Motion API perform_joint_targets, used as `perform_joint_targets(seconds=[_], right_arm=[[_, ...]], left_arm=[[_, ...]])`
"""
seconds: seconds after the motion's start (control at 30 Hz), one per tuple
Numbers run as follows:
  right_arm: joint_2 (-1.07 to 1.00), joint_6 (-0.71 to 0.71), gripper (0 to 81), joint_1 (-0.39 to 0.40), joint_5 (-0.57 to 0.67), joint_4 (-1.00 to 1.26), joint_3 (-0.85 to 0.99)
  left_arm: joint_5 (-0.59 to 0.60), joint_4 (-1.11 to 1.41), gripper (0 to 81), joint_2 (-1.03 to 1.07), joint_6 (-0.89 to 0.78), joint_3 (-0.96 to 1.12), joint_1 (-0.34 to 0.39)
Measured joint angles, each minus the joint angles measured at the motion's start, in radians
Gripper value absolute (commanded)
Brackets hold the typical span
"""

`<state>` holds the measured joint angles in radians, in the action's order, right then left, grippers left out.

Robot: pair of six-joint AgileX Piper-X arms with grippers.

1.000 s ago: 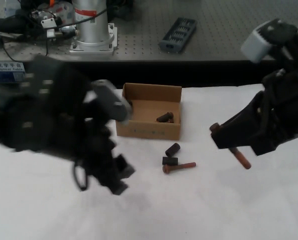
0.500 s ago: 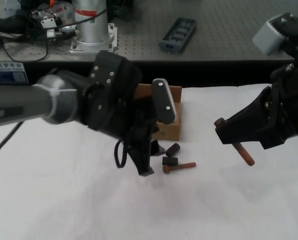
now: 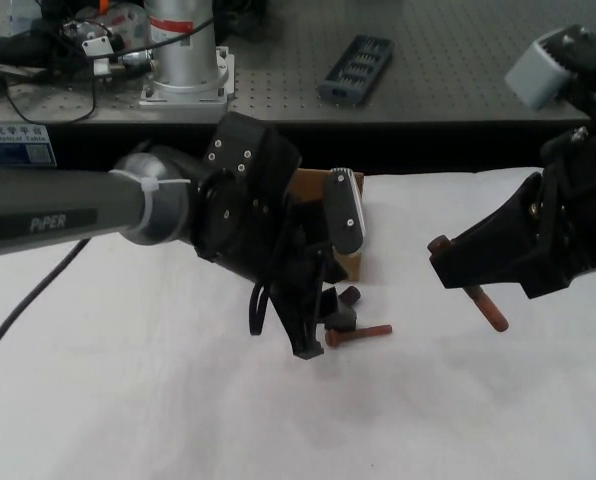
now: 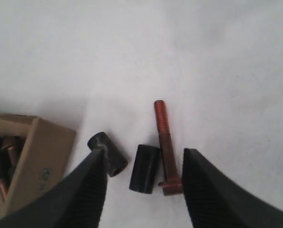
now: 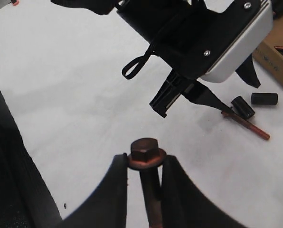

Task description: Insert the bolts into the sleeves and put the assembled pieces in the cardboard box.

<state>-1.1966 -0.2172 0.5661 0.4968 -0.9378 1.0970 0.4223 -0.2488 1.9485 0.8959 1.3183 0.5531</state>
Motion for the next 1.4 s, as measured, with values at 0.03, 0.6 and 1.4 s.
perform_joint_targets(seconds=[0.03, 0.6, 1.4], right_arm=[[0.000, 0.000, 2.8, 0.000, 0.000, 0.000, 0.000], [0.000, 0.000, 2.8, 0.000, 0.022, 0.000, -0.002], [0.005, 0.000, 2.8, 0.000, 0.030, 0.000, -0.002]], left_arm=[[0.000, -0.003, 36.0, 0.006, 0.005, 0.000, 0.000], [-0.053, 0.043, 36.0, 0.108, 0.047, 0.059, 0.000], [0.007, -0.057, 31.4, 0.122, 0.076, 0.077, -0.016]])
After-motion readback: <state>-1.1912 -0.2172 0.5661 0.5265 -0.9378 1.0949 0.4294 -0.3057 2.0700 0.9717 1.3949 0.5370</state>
